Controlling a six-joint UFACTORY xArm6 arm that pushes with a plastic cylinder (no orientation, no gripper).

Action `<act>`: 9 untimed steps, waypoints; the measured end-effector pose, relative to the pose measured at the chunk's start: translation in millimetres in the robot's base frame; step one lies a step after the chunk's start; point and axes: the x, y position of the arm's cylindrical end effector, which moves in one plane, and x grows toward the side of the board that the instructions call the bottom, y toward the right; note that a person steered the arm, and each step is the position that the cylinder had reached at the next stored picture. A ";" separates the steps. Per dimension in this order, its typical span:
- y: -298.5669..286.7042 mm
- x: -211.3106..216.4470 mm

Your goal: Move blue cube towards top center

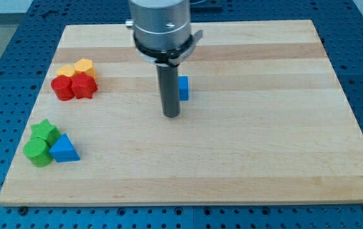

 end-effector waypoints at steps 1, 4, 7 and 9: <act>2.4 -27.1; 0.1 -96.4; 6.1 -94.9; 19.9 -99.2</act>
